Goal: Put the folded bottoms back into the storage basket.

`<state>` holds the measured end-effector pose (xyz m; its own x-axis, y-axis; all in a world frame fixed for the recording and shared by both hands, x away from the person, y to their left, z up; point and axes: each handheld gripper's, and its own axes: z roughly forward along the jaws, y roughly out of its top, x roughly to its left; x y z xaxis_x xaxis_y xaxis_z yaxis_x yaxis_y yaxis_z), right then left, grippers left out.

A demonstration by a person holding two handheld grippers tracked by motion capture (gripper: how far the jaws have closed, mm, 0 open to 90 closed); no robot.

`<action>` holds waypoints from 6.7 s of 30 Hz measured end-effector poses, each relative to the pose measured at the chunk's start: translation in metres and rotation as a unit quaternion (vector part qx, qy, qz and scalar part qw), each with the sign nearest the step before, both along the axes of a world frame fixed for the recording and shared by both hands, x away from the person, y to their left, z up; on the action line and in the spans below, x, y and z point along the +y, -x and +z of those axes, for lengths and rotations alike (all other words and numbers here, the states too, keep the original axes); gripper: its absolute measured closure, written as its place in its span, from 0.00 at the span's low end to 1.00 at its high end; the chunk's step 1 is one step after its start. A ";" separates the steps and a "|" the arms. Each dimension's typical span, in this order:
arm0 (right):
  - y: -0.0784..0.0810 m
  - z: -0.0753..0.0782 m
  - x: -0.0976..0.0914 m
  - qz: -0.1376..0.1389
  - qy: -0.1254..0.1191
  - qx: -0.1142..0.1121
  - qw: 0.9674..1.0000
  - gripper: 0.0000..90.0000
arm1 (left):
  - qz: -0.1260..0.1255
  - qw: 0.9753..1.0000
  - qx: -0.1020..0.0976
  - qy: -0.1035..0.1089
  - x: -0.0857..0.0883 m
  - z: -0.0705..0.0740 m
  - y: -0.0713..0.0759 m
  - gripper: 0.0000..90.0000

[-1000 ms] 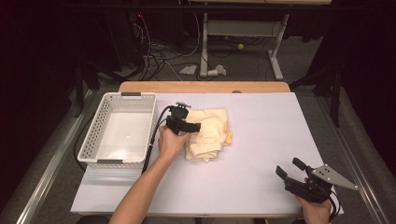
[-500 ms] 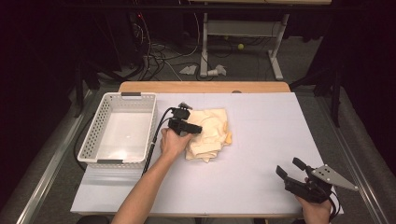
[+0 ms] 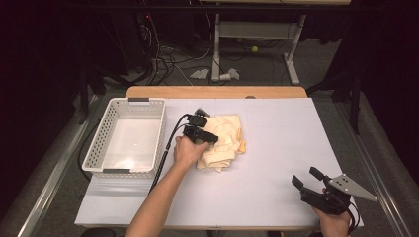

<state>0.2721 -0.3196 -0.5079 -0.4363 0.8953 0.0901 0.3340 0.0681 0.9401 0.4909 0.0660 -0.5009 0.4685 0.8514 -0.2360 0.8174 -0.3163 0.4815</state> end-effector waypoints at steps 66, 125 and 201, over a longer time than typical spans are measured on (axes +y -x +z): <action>0.002 0.001 0.000 0.008 -0.002 -0.012 1.000 0.29 | -0.089 0.988 -0.111 0.063 0.019 0.108 0.071 0.77; 0.001 0.000 -0.002 0.006 -0.005 -0.004 1.000 0.28 | -0.050 0.984 -0.146 0.086 0.100 0.154 0.100 0.77; -0.001 0.000 -0.001 0.002 -0.007 0.002 1.000 0.28 | 0.046 0.960 -0.255 0.107 0.214 0.203 0.175 0.77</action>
